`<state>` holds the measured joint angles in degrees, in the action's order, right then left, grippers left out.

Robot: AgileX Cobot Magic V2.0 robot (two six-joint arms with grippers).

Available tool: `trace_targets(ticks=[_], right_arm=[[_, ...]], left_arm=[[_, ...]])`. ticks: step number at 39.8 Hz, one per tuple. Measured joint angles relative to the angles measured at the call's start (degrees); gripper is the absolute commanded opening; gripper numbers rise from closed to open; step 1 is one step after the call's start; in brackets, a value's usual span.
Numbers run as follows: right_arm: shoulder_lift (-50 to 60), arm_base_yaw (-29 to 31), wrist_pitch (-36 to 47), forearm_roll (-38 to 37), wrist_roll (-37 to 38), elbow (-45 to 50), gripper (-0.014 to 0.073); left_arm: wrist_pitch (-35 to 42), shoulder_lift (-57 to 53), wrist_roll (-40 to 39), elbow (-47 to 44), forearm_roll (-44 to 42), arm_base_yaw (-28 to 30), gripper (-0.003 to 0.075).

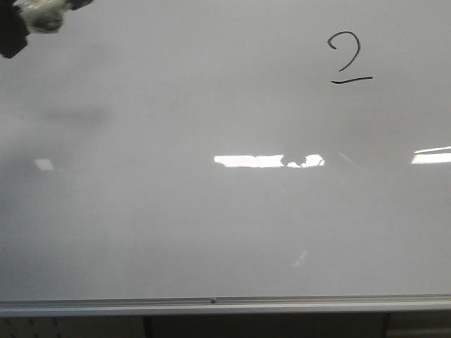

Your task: Write number 2 on whiteboard

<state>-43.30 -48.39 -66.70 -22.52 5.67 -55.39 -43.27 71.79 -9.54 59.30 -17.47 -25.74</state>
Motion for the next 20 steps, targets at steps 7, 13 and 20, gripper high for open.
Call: trace_targets(ticks=[7, 13, 20], right_arm=[[0.00, 0.00, 0.11, -0.10, 0.09, 0.24, 0.0505], [0.00, 0.00, 0.31, -0.10, 0.09, 0.43, 0.0505], [0.00, 0.00, 0.94, -0.10, 0.09, 0.86, 0.0505]], left_arm=[[13.66, 0.00, -5.97, -7.54, 1.73, 11.06, -0.0008], [24.52, 1.60, -7.37, -11.60, 5.97, 17.10, -0.0008], [31.60, 7.35, -7.61, -12.21, 7.39, 18.04, -0.0007]])
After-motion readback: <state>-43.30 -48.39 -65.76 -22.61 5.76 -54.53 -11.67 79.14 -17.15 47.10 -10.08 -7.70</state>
